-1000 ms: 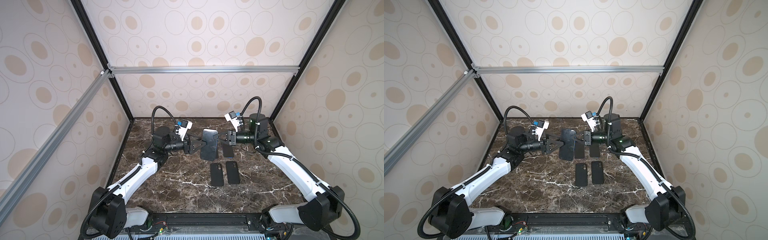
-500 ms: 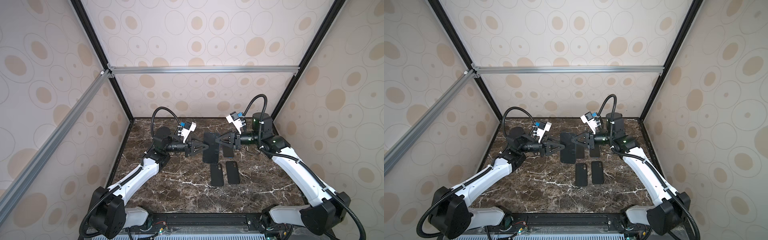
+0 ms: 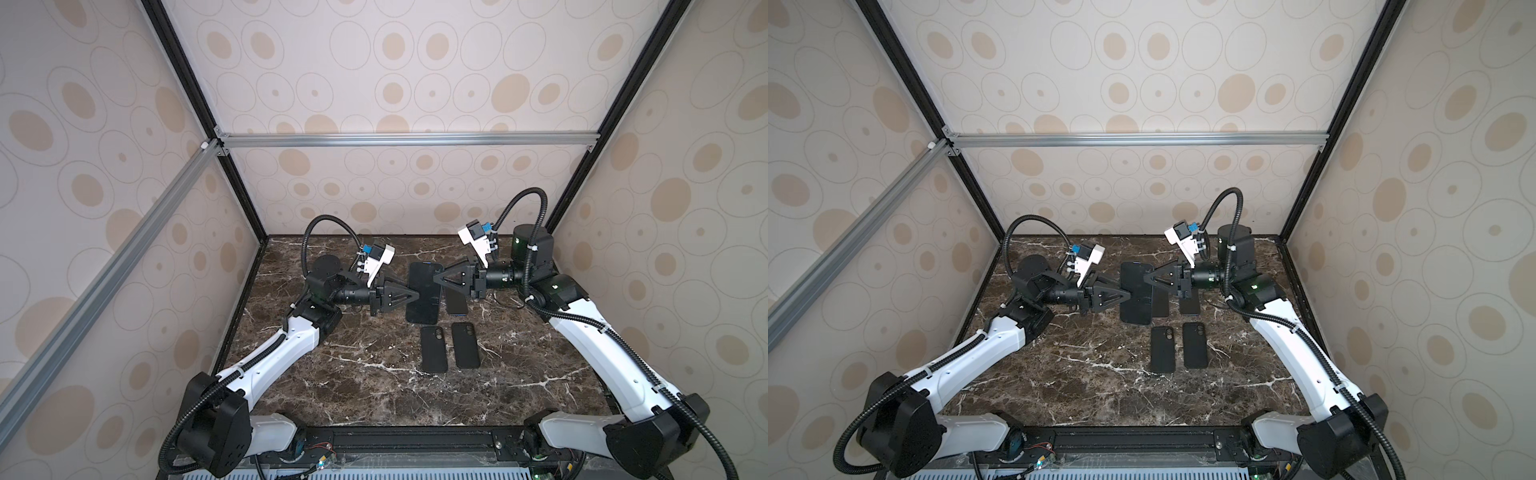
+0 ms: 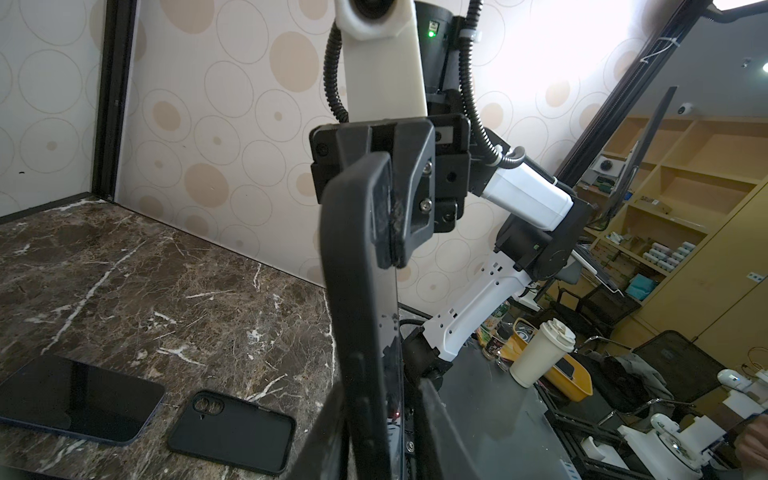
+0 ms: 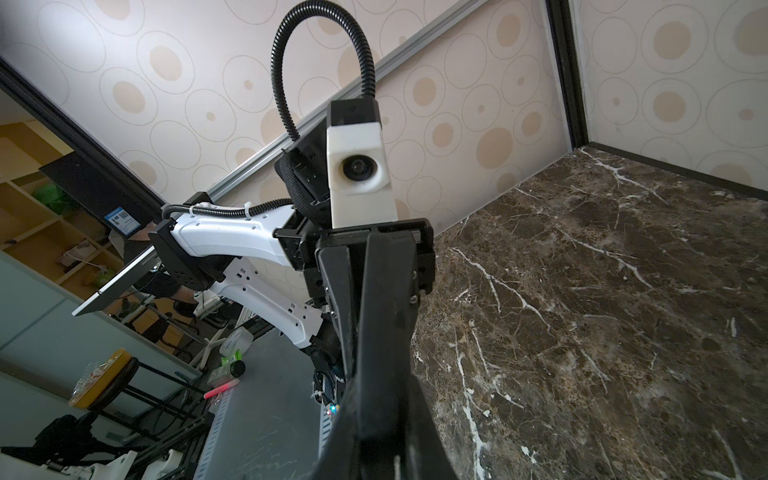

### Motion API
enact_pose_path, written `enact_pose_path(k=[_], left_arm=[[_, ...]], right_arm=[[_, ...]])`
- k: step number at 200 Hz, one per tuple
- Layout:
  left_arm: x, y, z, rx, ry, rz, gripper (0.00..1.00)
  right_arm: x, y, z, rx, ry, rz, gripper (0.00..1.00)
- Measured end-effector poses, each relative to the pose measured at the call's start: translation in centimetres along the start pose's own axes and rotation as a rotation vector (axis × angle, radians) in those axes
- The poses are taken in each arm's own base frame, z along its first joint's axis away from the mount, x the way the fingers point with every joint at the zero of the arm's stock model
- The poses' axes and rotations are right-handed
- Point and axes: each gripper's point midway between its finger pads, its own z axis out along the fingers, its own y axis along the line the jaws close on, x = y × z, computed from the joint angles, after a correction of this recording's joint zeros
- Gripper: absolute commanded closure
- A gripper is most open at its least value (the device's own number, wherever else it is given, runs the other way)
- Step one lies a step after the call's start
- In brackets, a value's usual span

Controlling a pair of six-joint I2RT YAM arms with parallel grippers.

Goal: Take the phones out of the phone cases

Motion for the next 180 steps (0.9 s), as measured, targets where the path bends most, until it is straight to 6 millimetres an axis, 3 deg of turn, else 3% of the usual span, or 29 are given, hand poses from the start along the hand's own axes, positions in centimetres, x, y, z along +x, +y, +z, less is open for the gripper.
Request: enact_pose_path(k=[100, 132, 160, 180], left_arm=[[0.3, 0.13, 0.26, 0.019, 0.009, -0.018, 0.78], [0.31, 0.13, 0.39, 0.026, 0.009, -0.02, 0.85], [0.3, 0.14, 0.44, 0.027, 0.009, -0.042, 0.97], [0.1, 0.13, 0.45, 0.025, 0.005, -0.044, 1.0]], right_arm=[[0.76, -0.02, 0.15, -0.021, 0.026, 0.021, 1.0], [0.73, -0.07, 0.19, -0.024, 0.025, 0.021, 1.0], [0.43, 0.0, 0.2, -0.026, 0.016, 0.005, 1.0], [0.27, 0.02, 0.2, -0.027, 0.011, 0.005, 0.83]])
